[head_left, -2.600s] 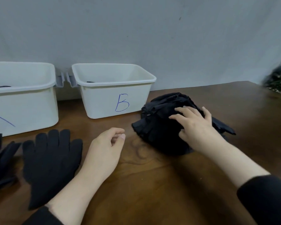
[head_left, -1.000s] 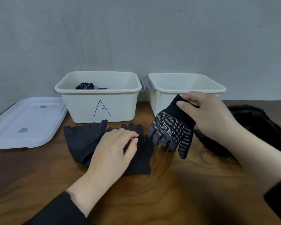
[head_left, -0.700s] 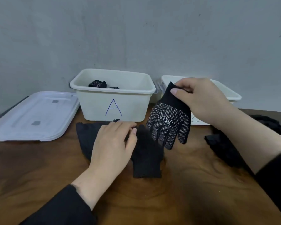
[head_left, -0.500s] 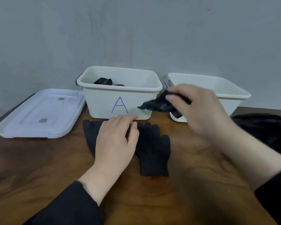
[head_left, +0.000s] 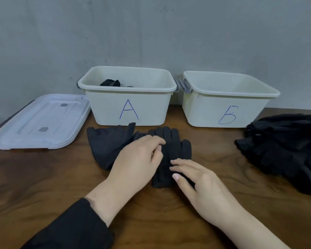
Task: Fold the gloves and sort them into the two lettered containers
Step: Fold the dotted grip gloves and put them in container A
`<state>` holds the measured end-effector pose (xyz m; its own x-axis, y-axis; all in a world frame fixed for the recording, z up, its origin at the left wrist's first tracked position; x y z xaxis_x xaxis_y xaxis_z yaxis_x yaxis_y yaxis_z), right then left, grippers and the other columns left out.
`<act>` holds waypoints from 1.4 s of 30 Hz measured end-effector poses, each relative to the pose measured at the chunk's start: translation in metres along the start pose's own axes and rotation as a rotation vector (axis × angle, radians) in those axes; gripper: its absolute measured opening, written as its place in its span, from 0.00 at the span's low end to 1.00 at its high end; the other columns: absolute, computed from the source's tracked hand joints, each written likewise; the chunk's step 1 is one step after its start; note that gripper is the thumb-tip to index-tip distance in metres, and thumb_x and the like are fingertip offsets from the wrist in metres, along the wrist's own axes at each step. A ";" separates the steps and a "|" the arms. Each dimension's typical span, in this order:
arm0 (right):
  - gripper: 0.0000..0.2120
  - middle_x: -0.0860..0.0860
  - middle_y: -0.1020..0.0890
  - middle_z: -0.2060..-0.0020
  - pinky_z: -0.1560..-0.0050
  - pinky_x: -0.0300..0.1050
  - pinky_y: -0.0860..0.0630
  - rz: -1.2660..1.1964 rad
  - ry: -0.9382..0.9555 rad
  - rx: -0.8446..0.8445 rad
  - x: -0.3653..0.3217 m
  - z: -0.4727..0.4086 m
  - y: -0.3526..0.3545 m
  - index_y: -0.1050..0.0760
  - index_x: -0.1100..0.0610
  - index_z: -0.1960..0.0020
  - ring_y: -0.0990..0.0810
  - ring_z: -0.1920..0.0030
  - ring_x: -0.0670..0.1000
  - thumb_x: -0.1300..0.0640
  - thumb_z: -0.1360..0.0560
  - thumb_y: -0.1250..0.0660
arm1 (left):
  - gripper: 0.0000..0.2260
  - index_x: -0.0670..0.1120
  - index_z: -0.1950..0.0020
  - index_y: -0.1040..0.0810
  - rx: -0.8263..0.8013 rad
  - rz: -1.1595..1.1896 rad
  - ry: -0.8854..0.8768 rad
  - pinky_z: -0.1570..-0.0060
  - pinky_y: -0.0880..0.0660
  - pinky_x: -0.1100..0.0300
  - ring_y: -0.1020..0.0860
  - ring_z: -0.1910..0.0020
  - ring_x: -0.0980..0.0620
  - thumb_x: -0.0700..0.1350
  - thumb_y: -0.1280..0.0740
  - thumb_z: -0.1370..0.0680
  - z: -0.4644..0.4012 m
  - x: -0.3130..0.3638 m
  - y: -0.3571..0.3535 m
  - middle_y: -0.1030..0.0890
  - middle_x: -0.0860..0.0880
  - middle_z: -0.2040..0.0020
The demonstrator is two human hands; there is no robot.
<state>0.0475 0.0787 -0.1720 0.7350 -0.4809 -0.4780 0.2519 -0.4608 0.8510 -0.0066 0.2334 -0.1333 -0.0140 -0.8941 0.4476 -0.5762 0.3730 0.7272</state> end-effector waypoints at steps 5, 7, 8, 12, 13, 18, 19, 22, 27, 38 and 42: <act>0.17 0.35 0.28 0.33 0.29 0.33 0.37 0.030 0.012 0.022 0.003 0.000 0.002 0.23 0.44 0.33 0.34 0.32 0.35 0.44 0.19 0.40 | 0.06 0.50 0.47 0.19 -0.067 -0.256 -0.026 0.54 0.24 0.55 0.22 0.55 0.51 0.47 0.35 0.21 -0.004 -0.003 -0.020 0.19 0.53 0.53; 0.17 0.36 0.28 0.31 0.26 0.39 0.37 0.052 0.035 -0.010 0.002 0.001 -0.001 0.23 0.44 0.32 0.35 0.30 0.36 0.44 0.18 0.39 | 0.08 0.52 0.48 0.19 -0.089 -0.398 0.002 0.55 0.28 0.54 0.22 0.55 0.50 0.51 0.37 0.20 -0.006 -0.009 -0.022 0.18 0.53 0.54; 0.17 0.37 0.29 0.30 0.26 0.39 0.38 0.055 0.034 -0.021 0.001 0.000 -0.001 0.23 0.44 0.32 0.35 0.29 0.37 0.44 0.18 0.39 | 0.10 0.53 0.46 0.19 -0.111 -0.442 0.013 0.54 0.29 0.54 0.22 0.54 0.49 0.53 0.39 0.19 -0.005 -0.012 -0.023 0.18 0.53 0.53; 0.18 0.38 0.31 0.28 0.27 0.34 0.45 0.076 0.028 -0.044 -0.001 0.001 -0.002 0.25 0.44 0.29 0.38 0.27 0.38 0.44 0.17 0.40 | 0.11 0.53 0.45 0.17 -0.144 -0.454 0.017 0.50 0.30 0.52 0.23 0.52 0.49 0.50 0.39 0.19 0.000 -0.016 -0.030 0.19 0.53 0.50; 0.18 0.38 0.31 0.27 0.27 0.33 0.46 0.083 0.032 -0.045 -0.002 0.001 -0.002 0.26 0.44 0.29 0.38 0.27 0.38 0.44 0.17 0.40 | 0.11 0.53 0.46 0.16 -0.139 -0.451 0.012 0.50 0.30 0.52 0.23 0.52 0.49 0.49 0.38 0.20 0.001 -0.014 -0.031 0.19 0.54 0.50; 0.19 0.38 0.32 0.27 0.27 0.33 0.48 0.095 0.034 -0.051 -0.002 0.002 -0.003 0.27 0.44 0.28 0.40 0.26 0.38 0.43 0.17 0.41 | 0.10 0.51 0.48 0.15 -0.146 -0.448 0.041 0.47 0.31 0.50 0.23 0.49 0.50 0.47 0.37 0.21 0.003 -0.016 -0.031 0.19 0.54 0.48; 0.19 0.38 0.32 0.27 0.26 0.34 0.47 0.091 0.038 -0.047 -0.002 0.002 -0.004 0.27 0.44 0.28 0.40 0.26 0.39 0.43 0.17 0.41 | 0.11 0.51 0.47 0.16 -0.155 -0.440 0.045 0.45 0.31 0.50 0.24 0.48 0.50 0.47 0.38 0.21 0.003 -0.017 -0.032 0.20 0.54 0.47; 0.19 0.40 0.31 0.27 0.24 0.40 0.43 0.099 0.058 -0.008 -0.002 0.003 -0.002 0.25 0.45 0.30 0.40 0.25 0.40 0.42 0.17 0.42 | 0.12 0.50 0.45 0.16 -0.143 -0.422 0.065 0.43 0.32 0.50 0.25 0.46 0.50 0.47 0.39 0.20 0.001 -0.014 -0.027 0.21 0.55 0.45; 0.20 0.40 0.27 0.31 0.26 0.43 0.39 0.103 0.125 0.062 -0.012 0.005 0.006 0.22 0.46 0.33 0.36 0.27 0.40 0.42 0.18 0.45 | 0.12 0.50 0.51 0.16 -0.060 -0.459 0.098 0.45 0.30 0.50 0.24 0.49 0.51 0.47 0.40 0.21 0.001 -0.011 -0.008 0.19 0.54 0.48; 0.19 0.37 0.25 0.34 0.27 0.41 0.36 0.064 0.099 0.007 -0.004 0.003 0.000 0.22 0.44 0.34 0.32 0.32 0.36 0.41 0.18 0.45 | 0.11 0.54 0.47 0.17 -0.130 -0.561 0.089 0.48 0.30 0.48 0.25 0.49 0.49 0.58 0.32 0.24 0.003 -0.011 -0.016 0.23 0.52 0.50; 0.18 0.37 0.23 0.39 0.33 0.37 0.32 -0.036 0.066 0.126 -0.001 0.002 0.012 0.21 0.46 0.36 0.30 0.37 0.35 0.43 0.18 0.44 | 0.08 0.52 0.45 0.19 -0.020 -0.438 0.038 0.46 0.30 0.49 0.25 0.47 0.50 0.50 0.32 0.23 0.003 0.005 -0.011 0.22 0.52 0.48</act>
<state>0.0485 0.0716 -0.1616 0.7681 -0.4139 -0.4886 0.2006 -0.5690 0.7975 -0.0026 0.2241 -0.1405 0.2582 -0.9594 0.1133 -0.5055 -0.0342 0.8621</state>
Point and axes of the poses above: each hand's wrist, its own z-axis away from the middle knuckle, its own y-axis out of the back of the hand, x = y × z, the point moved 7 cm from there along -z, towards the middle knuckle
